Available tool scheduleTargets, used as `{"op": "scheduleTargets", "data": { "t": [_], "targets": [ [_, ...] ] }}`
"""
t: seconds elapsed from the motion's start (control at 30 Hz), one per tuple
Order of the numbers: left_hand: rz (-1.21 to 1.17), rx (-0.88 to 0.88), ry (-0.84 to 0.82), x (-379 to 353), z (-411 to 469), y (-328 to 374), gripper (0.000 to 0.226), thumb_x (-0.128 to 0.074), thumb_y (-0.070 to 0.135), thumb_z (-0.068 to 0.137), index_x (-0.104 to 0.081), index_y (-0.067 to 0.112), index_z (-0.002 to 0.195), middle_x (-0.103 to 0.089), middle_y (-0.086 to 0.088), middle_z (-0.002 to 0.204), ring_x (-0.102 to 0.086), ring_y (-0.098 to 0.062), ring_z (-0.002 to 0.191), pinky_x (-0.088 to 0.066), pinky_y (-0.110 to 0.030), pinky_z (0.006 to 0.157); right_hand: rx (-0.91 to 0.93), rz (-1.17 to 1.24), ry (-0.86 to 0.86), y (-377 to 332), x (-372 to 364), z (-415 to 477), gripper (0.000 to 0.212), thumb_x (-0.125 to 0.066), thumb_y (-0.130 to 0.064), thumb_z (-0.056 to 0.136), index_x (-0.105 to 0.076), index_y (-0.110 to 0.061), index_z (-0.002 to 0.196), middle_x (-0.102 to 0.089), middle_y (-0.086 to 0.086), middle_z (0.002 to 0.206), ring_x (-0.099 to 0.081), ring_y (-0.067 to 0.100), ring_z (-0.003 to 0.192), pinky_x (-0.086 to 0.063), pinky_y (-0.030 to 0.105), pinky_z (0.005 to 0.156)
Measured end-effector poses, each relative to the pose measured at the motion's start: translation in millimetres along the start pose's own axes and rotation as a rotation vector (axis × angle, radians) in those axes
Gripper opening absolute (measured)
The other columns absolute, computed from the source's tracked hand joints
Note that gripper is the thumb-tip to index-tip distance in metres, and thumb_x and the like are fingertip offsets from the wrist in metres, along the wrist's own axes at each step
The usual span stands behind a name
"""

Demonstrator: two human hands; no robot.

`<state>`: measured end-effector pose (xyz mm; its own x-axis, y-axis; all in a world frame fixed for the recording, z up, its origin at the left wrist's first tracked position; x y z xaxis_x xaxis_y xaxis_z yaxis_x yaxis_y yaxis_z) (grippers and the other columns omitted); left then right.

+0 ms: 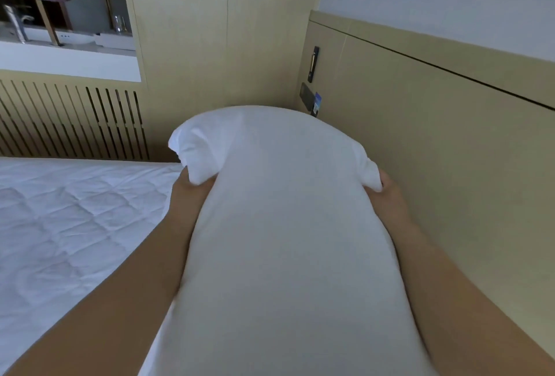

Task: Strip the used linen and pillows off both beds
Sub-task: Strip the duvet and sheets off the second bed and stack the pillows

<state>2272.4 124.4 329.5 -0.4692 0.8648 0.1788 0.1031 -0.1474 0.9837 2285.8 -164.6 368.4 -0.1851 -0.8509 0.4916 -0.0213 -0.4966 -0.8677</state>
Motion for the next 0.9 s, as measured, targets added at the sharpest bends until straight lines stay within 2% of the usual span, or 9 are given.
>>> {"op": "scheduleTargets", "data": {
  "t": [0.07,0.1,0.2,0.27,0.4,0.47,0.6,0.73,0.9],
  "targets": [
    [0.04,0.006,-0.088,-6.2,11.0,-3.3,0.044,-0.045,0.01,0.095,-0.037,-0.006,0.135,-0.045,-0.023,0.137,-0.04,-0.035,0.129,-0.034,-0.025,0.088,-0.018,-0.078,0.012,6.5,3.6,1.0,0.017,-0.048,-0.016,0.09,-0.056,-0.006,0.102,-0.056,0.007,0.09,-0.057,0.016,0.087,-0.039,0.035,0.084],
    [0.061,0.016,-0.172,-10.4,13.3,-11.5,0.046,-0.045,0.017,0.095,-0.036,0.0,0.137,-0.045,-0.019,0.138,-0.04,-0.034,0.129,-0.035,-0.028,0.097,-0.038,-0.109,0.009,15.4,3.6,0.1,0.031,-0.047,-0.013,0.091,-0.051,-0.012,0.121,-0.057,0.007,0.107,-0.054,0.022,0.103,-0.039,0.034,0.089],
    [0.09,0.116,-0.31,-14.1,5.1,-55.1,0.056,-0.042,0.038,0.095,-0.029,0.015,0.144,-0.042,-0.009,0.142,-0.04,-0.029,0.13,-0.03,-0.042,0.111,-0.122,-0.398,0.006,38.4,-3.7,-11.4,0.06,-0.043,-0.019,0.094,-0.017,-0.021,0.148,-0.019,0.006,0.154,-0.022,0.028,0.139,-0.019,0.038,0.111],
    [0.072,0.172,-0.271,-9.7,-1.4,-80.2,0.056,-0.037,0.04,0.096,-0.025,0.016,0.145,-0.041,-0.009,0.143,-0.04,-0.029,0.13,-0.029,-0.042,0.111,-0.116,-0.507,0.001,38.1,-10.8,-18.6,0.062,-0.04,-0.034,0.096,-0.008,-0.024,0.149,-0.001,0.004,0.157,-0.009,0.028,0.143,-0.008,0.039,0.114],
    [0.067,0.282,-0.244,-6.1,-12.6,-103.1,0.055,-0.034,0.041,0.097,-0.033,0.011,0.142,-0.044,-0.013,0.14,-0.041,-0.031,0.128,-0.029,-0.04,0.111,0.002,-0.534,-0.113,29.7,-29.3,-52.2,0.063,-0.038,-0.048,0.094,-0.013,-0.028,0.147,-0.006,-0.005,0.157,-0.007,0.016,0.144,-0.006,0.036,0.117],
    [0.118,0.352,-0.192,0.6,-21.8,-109.9,0.056,-0.033,0.039,0.097,-0.035,0.004,0.14,-0.04,-0.018,0.143,-0.037,-0.033,0.131,-0.026,-0.037,0.111,0.036,-0.6,-0.142,36.5,-34.7,-72.0,0.061,-0.035,-0.049,0.094,-0.012,-0.029,0.147,-0.004,-0.007,0.157,-0.004,0.012,0.145,-0.003,0.037,0.117],
    [0.093,0.263,-0.267,11.1,-86.1,-101.5,0.069,-0.044,0.052,0.089,-0.03,0.014,0.144,-0.041,-0.009,0.144,-0.041,-0.028,0.13,-0.028,-0.038,0.112,-0.03,-0.672,-0.155,52.1,-30.9,-92.6,0.059,-0.028,-0.048,0.096,-0.006,-0.03,0.148,-0.001,-0.005,0.157,-0.001,0.014,0.145,-0.003,0.042,0.116],
    [0.103,0.232,-0.285,24.0,-142.2,-93.9,0.07,-0.051,0.037,0.091,-0.016,0.012,0.147,-0.028,-0.007,0.151,-0.03,-0.023,0.137,-0.022,-0.03,0.111,-0.09,-0.7,-0.135,53.7,-24.8,-119.9,0.055,-0.022,-0.043,0.099,-0.003,-0.027,0.148,-0.001,-0.002,0.157,-0.001,0.017,0.145,-0.004,0.045,0.115],
    [0.169,0.323,-0.329,60.0,-189.0,-104.4,0.065,-0.055,0.034,0.09,-0.026,0.012,0.144,-0.035,-0.01,0.146,-0.04,-0.025,0.13,-0.033,-0.03,0.104,-0.092,-0.756,-0.112,47.9,-26.0,-177.6,0.054,-0.025,-0.036,0.1,-0.006,-0.023,0.148,-0.004,0.002,0.157,-0.004,0.02,0.145,-0.006,0.042,0.116]
  ]
}}
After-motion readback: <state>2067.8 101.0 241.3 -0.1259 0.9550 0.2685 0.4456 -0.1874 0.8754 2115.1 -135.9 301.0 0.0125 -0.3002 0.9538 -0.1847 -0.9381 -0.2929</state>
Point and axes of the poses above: each hand's wrist, its own z-axis towards the middle knuckle, its own x-axis out of the back of the hand, y = z × x, the point moved 5 cm from there along z, towards the middle knuckle
